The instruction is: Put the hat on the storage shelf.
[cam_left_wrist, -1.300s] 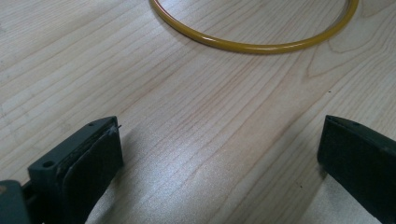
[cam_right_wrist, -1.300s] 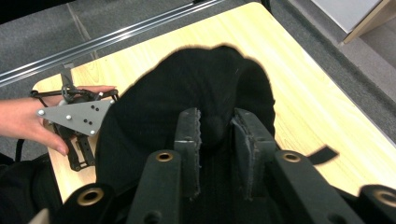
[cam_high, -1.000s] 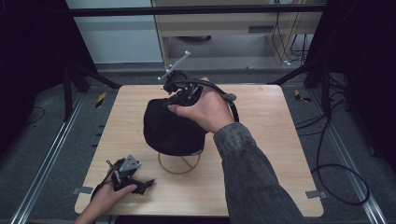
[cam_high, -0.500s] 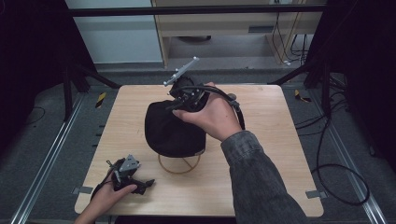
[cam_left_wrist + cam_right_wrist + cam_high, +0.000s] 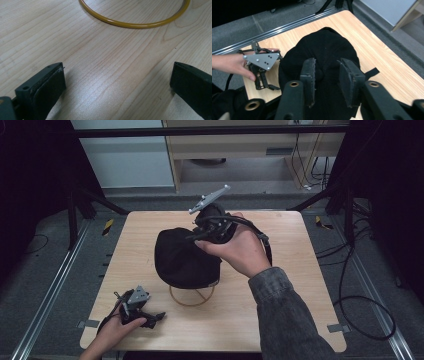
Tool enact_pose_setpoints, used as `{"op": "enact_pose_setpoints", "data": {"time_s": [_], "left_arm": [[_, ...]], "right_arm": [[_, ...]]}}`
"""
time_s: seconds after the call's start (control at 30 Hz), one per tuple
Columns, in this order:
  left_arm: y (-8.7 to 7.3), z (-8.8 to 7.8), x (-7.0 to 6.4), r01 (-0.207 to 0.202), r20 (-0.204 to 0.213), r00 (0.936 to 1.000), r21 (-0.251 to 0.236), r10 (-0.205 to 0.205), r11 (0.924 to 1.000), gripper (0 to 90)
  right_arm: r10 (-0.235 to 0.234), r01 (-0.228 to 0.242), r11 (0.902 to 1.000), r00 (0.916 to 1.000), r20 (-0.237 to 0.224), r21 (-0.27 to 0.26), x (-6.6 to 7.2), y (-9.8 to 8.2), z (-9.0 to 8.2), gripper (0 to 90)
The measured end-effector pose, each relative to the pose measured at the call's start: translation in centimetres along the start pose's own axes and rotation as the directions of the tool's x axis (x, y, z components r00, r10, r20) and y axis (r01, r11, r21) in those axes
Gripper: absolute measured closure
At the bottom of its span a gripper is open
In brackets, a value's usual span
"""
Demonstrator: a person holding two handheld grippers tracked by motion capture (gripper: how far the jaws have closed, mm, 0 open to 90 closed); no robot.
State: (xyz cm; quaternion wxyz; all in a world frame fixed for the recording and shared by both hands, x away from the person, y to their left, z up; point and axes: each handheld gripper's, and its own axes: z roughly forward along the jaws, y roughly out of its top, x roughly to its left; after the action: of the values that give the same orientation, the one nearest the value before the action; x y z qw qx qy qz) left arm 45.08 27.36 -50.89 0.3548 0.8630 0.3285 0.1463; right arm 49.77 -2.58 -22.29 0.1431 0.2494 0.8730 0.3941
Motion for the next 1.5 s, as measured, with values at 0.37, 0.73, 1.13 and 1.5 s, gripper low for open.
{"op": "enact_pose_setpoints", "data": {"time_s": [0.37,0.73,1.13,1.5], "left_arm": [[0.0,0.0,0.0,0.001,-0.001,1.0000,0.000,-0.001,1.0000,0.0],[0.0,0.0,-0.1,0.002,-0.001,1.0000,-0.001,-0.002,1.0000,0.0],[0.0,0.0,-0.1,0.002,0.000,1.0000,-0.002,-0.002,1.0000,0.0],[-0.1,-0.1,-0.1,0.000,0.001,1.0000,0.001,0.000,1.0000,0.0]], "right_arm": [[0.051,-0.040,0.9959,0.9902,0.130,-0.081,-0.4,-2.3,-2.0,19.2],[0.105,-0.074,0.9864,0.9713,0.214,-0.147,-1.4,-6.5,-5.1,7.7],[0.167,-0.129,0.9790,0.9521,0.256,-0.158,-2.8,-11.5,-6.8,5.7],[0.196,-0.165,0.9769,0.9436,0.267,-0.136,-3.2,-16.1,-5.4,7.8]]}}
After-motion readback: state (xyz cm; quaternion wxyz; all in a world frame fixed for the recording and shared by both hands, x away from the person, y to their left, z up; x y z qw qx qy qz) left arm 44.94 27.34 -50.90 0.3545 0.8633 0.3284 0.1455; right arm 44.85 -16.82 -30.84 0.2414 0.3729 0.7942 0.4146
